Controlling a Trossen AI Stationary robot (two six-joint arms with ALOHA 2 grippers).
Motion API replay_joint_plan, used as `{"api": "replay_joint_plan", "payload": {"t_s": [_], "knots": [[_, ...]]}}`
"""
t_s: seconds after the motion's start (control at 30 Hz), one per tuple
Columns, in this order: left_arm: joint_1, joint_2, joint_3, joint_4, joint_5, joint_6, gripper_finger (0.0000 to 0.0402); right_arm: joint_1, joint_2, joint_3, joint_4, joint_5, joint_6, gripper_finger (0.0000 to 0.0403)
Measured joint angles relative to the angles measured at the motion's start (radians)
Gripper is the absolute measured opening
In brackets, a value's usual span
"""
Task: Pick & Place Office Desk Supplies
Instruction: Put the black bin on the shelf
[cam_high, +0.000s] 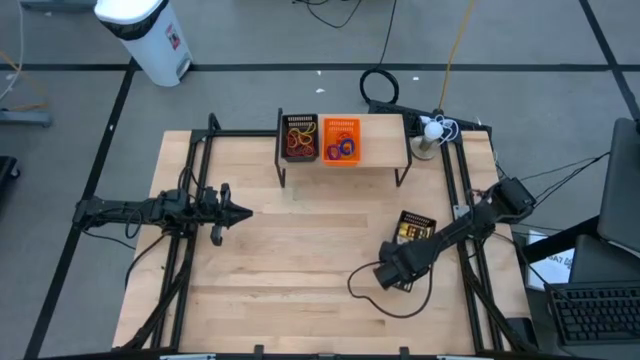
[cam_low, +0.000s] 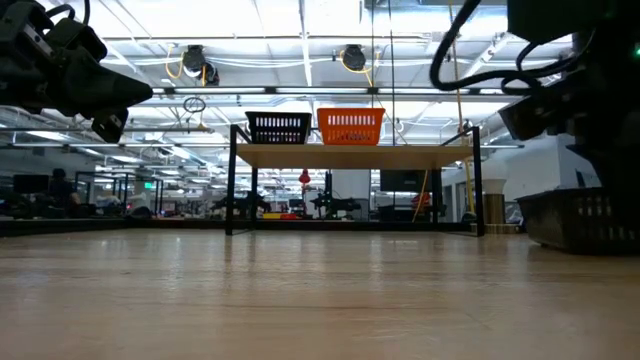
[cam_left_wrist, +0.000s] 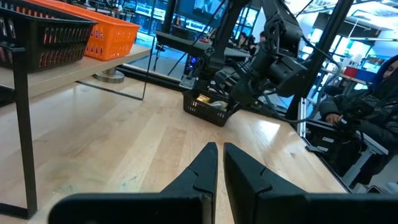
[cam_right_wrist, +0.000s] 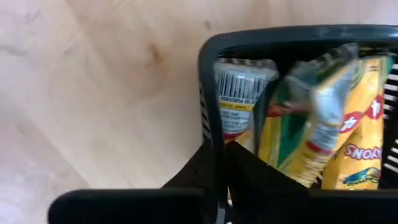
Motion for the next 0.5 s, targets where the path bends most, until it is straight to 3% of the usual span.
{"api": "replay_joint_plan", "payload": {"t_s": [0.27,0.5], "knots": [[0.001,0.000,0.000,0.000,0.000,0.003,0.0026,0.098,0.000,0.077,-0.003,-0.015,-0.030,0.0002],[0.000,0.000,0.000,0.000,-0.001,0.002,0.0026,0.199,0.000,0.253,-0.130,0.082,-0.012,0.0001]]}}
